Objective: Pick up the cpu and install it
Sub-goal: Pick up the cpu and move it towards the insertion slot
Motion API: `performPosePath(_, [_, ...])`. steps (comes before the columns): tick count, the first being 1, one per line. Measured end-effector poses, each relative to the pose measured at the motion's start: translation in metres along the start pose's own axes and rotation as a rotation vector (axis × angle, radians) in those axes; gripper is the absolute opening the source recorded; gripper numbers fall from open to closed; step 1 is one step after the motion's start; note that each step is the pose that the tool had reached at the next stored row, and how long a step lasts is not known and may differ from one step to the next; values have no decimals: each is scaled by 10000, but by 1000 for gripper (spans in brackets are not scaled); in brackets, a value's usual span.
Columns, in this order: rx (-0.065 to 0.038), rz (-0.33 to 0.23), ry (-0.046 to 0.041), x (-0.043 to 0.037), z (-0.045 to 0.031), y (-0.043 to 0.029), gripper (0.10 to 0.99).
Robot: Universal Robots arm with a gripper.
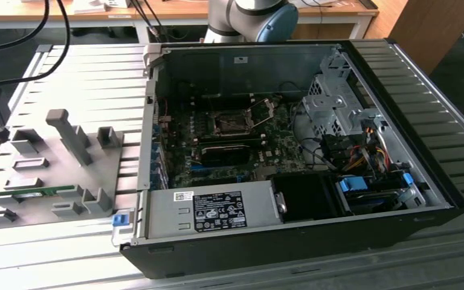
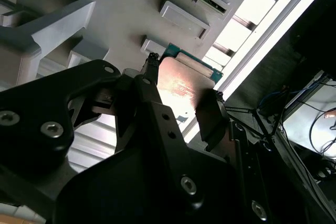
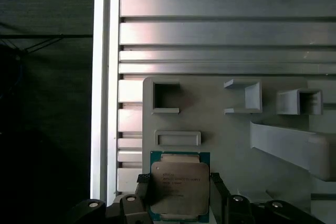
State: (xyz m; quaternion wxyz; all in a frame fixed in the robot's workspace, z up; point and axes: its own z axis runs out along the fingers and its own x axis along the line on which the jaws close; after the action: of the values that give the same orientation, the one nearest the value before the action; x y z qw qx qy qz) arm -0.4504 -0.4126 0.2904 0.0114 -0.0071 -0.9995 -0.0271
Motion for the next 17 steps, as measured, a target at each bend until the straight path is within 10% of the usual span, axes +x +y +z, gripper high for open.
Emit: performPosePath(17, [0,0,-1,2,-80,5,537])
